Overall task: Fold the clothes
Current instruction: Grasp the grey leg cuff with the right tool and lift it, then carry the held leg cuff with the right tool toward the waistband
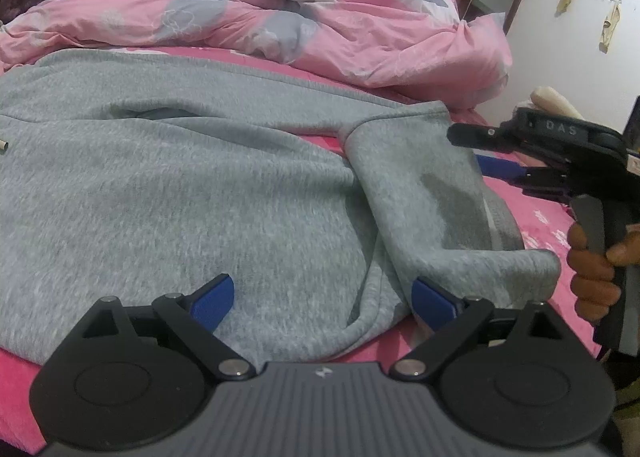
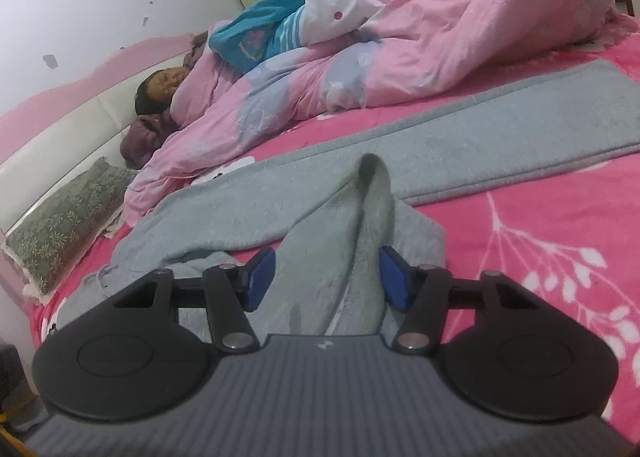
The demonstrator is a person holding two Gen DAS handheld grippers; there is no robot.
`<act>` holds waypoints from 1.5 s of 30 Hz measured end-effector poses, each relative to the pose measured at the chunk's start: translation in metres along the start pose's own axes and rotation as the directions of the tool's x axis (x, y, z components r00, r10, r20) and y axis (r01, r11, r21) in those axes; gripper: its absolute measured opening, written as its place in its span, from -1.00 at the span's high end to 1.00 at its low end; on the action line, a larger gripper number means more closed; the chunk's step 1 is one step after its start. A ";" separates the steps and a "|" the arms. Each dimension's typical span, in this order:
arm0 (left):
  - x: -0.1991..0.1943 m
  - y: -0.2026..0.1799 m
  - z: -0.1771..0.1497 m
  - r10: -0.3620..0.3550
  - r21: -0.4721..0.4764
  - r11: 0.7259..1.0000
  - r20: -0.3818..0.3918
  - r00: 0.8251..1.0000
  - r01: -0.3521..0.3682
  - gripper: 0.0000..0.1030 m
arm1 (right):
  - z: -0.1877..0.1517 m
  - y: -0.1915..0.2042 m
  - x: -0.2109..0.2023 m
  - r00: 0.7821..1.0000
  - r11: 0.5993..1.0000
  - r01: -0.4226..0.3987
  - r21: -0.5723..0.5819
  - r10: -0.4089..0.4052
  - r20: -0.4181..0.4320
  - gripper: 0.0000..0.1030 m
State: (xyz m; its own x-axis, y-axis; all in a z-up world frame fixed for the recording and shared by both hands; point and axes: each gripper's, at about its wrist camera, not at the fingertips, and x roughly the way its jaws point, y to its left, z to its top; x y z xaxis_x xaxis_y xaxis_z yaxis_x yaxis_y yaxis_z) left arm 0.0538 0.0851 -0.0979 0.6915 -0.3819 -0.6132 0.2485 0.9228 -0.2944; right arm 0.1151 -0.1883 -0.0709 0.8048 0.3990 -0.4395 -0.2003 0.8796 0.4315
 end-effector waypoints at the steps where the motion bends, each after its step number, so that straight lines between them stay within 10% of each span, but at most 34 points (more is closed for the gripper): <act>1: 0.000 0.000 0.000 0.001 0.000 1.000 0.000 1.000 -0.001 -0.88 | -0.001 0.001 -0.003 1.000 1.000 -0.008 -0.001 0.008 0.008 0.01; 6: 0.002 -0.001 0.000 0.001 0.004 1.000 -0.002 1.000 -0.001 -0.89 | -0.006 0.009 0.004 1.000 0.998 -0.004 -0.058 0.003 -0.016 0.03; 10: 0.002 -0.002 0.002 0.006 -0.002 1.000 -0.008 1.000 -0.006 -0.89 | -0.012 0.004 0.025 0.997 0.997 0.018 -0.071 -0.024 -0.078 0.72; 15: -0.001 0.009 0.010 -0.036 -0.074 0.997 -0.033 0.999 0.034 -0.89 | 0.002 -0.011 0.000 1.000 0.999 -0.017 -0.039 0.017 -0.018 0.88; 26: -0.001 0.035 0.022 -0.099 -0.257 0.963 -0.064 0.993 0.080 -0.84 | 0.053 -0.164 -0.186 0.947 0.962 0.219 0.161 -0.249 0.204 0.89; 33: 0.003 0.025 0.027 -0.047 -0.243 0.970 -0.104 0.994 0.020 -0.84 | 0.023 -0.259 -0.208 0.951 0.901 0.251 0.355 -0.298 0.084 0.89; 45: 0.007 0.004 0.030 0.059 -0.141 0.987 -0.159 0.986 -0.082 -0.83 | -0.001 -0.305 -0.219 0.960 0.853 0.210 0.478 -0.273 0.065 0.84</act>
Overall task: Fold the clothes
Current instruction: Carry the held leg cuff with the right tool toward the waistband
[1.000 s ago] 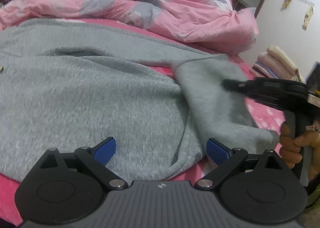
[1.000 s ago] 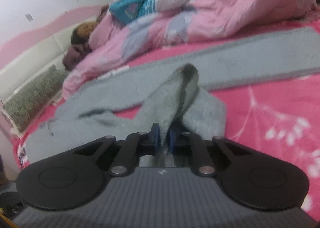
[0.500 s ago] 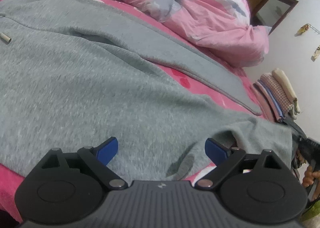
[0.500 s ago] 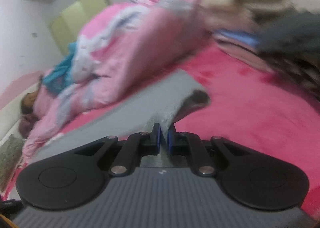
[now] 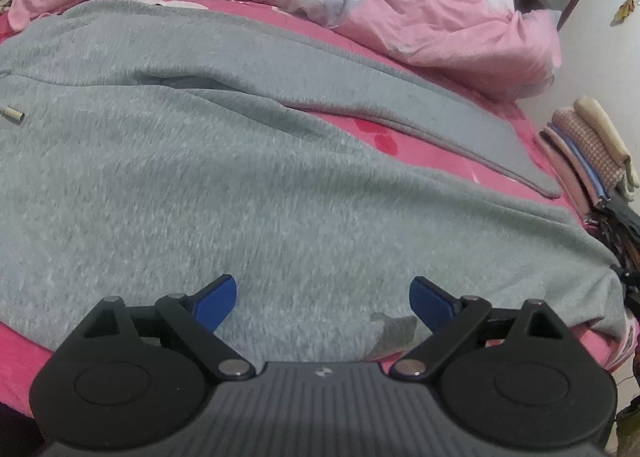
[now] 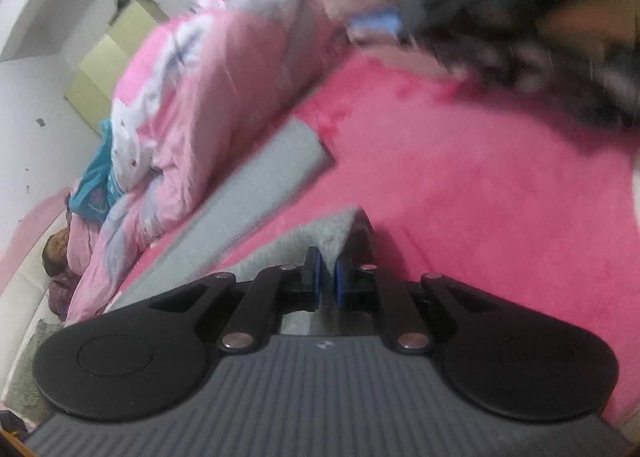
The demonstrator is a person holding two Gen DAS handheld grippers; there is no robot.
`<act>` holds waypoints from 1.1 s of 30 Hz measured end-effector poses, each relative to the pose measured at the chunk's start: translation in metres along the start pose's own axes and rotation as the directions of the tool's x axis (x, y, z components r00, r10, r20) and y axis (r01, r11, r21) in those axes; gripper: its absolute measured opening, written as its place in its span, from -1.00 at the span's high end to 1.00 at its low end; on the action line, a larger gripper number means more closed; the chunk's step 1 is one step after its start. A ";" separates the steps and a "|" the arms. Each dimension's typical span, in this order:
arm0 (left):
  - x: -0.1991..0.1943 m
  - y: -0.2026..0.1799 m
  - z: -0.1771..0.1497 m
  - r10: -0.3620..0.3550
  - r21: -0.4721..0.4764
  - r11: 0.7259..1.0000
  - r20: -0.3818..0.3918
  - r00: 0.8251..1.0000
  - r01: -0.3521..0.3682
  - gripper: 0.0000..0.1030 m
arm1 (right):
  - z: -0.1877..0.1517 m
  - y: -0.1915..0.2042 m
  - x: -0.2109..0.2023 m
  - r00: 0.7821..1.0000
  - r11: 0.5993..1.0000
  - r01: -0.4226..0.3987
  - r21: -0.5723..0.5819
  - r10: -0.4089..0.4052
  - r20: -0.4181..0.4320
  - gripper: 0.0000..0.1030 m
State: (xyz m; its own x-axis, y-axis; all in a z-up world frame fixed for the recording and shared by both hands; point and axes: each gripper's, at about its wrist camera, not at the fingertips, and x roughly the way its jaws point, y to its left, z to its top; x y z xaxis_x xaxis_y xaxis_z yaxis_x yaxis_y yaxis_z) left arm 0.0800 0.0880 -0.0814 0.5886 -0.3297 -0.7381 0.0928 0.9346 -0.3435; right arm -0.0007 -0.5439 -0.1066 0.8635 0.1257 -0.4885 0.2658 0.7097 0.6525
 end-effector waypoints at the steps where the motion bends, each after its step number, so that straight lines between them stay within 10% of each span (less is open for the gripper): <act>1: 0.000 0.000 0.000 0.004 0.001 1.000 0.000 1.000 -0.004 -0.83 | -0.001 -0.007 0.003 1.000 0.999 0.008 0.032 -0.008 -0.024 0.77; 10: -0.032 0.010 -0.009 0.080 -0.085 0.994 0.072 0.994 -0.074 -0.76 | -0.028 -0.005 -0.075 0.985 0.967 -0.165 0.194 0.154 0.071 0.43; 14: -0.053 0.036 -0.020 0.095 -0.220 0.973 0.103 0.990 -0.071 -0.74 | -0.058 0.018 -0.077 0.962 0.928 -0.252 0.275 0.270 -0.028 0.18; 22: -0.076 0.073 -0.039 0.115 -0.436 0.900 0.208 0.971 -0.013 -0.58 | -0.101 0.013 -0.035 0.966 0.853 -0.063 0.518 0.183 -0.184 0.18; 28: -0.083 0.089 -0.045 0.164 -0.475 0.879 0.236 0.958 -0.033 -0.58 | -0.101 -0.005 -0.036 0.991 0.782 -0.035 0.622 0.106 -0.077 0.22; 31: -0.083 0.097 -0.047 0.164 -0.502 0.865 0.236 0.958 -0.024 -0.57 | -0.099 -0.005 -0.033 0.995 0.792 -0.042 0.609 0.090 -0.048 0.88; 33: -0.085 0.098 -0.045 0.167 -0.502 0.864 0.242 0.956 -0.024 -0.57 | -0.087 0.010 -0.045 0.995 0.844 -0.090 0.529 0.100 0.010 0.89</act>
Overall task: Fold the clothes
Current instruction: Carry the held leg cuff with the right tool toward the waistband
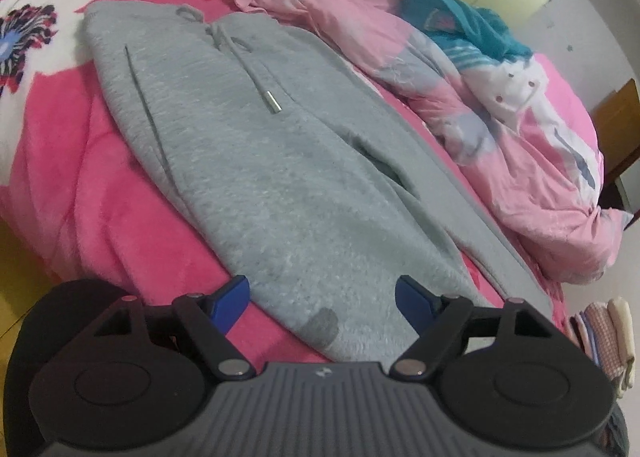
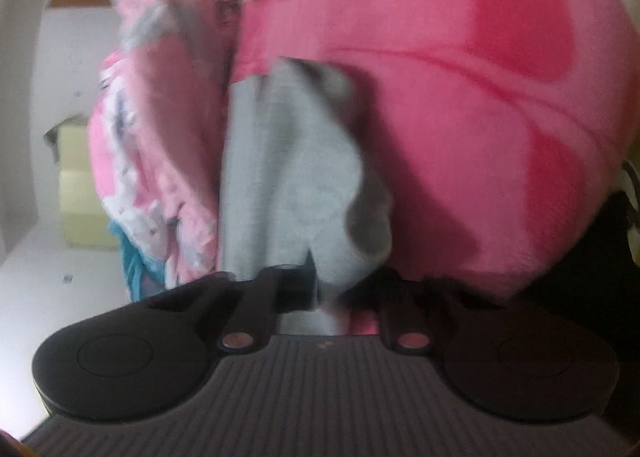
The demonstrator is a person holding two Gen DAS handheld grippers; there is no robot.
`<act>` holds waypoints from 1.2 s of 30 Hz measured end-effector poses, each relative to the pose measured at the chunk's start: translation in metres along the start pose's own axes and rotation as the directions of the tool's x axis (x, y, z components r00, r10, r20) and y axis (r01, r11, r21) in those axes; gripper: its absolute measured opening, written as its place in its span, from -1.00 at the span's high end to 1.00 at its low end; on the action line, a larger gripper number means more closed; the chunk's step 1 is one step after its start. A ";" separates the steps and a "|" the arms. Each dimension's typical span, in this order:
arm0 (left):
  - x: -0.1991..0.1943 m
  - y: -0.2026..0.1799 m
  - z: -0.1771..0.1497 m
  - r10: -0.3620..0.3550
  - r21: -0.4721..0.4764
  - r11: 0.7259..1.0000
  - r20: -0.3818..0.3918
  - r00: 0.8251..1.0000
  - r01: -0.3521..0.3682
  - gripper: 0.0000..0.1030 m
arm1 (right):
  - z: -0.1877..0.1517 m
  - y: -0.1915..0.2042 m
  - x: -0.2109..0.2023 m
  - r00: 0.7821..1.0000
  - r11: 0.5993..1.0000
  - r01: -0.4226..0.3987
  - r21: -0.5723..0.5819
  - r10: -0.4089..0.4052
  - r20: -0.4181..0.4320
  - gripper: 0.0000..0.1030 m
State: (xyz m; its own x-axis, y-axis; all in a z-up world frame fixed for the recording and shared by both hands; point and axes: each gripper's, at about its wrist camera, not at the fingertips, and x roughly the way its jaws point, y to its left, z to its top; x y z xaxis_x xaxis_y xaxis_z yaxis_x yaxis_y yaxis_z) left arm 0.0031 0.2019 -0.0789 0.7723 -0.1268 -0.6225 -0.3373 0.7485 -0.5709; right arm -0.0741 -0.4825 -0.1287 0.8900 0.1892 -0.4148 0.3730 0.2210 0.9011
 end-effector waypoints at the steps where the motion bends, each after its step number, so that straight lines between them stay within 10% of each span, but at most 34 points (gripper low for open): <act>1: 0.000 0.000 0.001 0.000 0.008 1.000 0.007 1.000 0.000 -0.57 | 0.001 0.012 -0.007 0.999 0.998 -0.023 -0.057 0.025 0.027 0.90; 5: 0.001 0.008 0.004 -0.007 0.005 1.000 0.001 1.000 0.007 -0.57 | 0.017 0.041 -0.037 0.988 0.976 -0.013 -0.217 0.047 0.149 0.90; 10: 0.003 0.012 0.002 0.004 -0.013 1.000 -0.002 1.000 -0.004 -0.48 | 0.034 0.010 -0.017 0.992 0.989 0.090 -0.118 -0.079 0.095 0.91; 20: -0.011 0.011 0.008 0.075 0.025 0.997 0.042 0.996 -0.076 -0.28 | 0.038 0.021 -0.053 0.984 0.984 0.010 -0.178 0.023 0.179 0.94; 28: -0.021 -0.005 0.012 0.096 0.119 0.987 0.110 0.989 -0.109 -0.28 | 0.043 -0.025 -0.035 0.972 0.973 0.199 -0.116 -0.181 0.148 0.94; 36: 0.002 -0.039 0.009 0.043 0.227 0.972 0.079 0.996 -0.060 -0.28 | 0.034 -0.006 -0.054 0.972 0.966 0.184 -0.182 -0.150 0.182 0.94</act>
State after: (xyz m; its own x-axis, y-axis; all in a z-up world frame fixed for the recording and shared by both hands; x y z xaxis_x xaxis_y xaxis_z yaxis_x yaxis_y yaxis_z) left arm 0.0231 0.1779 -0.0531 0.7972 -0.0429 -0.6022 -0.2519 0.8829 -0.3963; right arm -0.1155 -0.5261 -0.1075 0.8566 -0.0237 -0.5155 0.4759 0.4224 0.7714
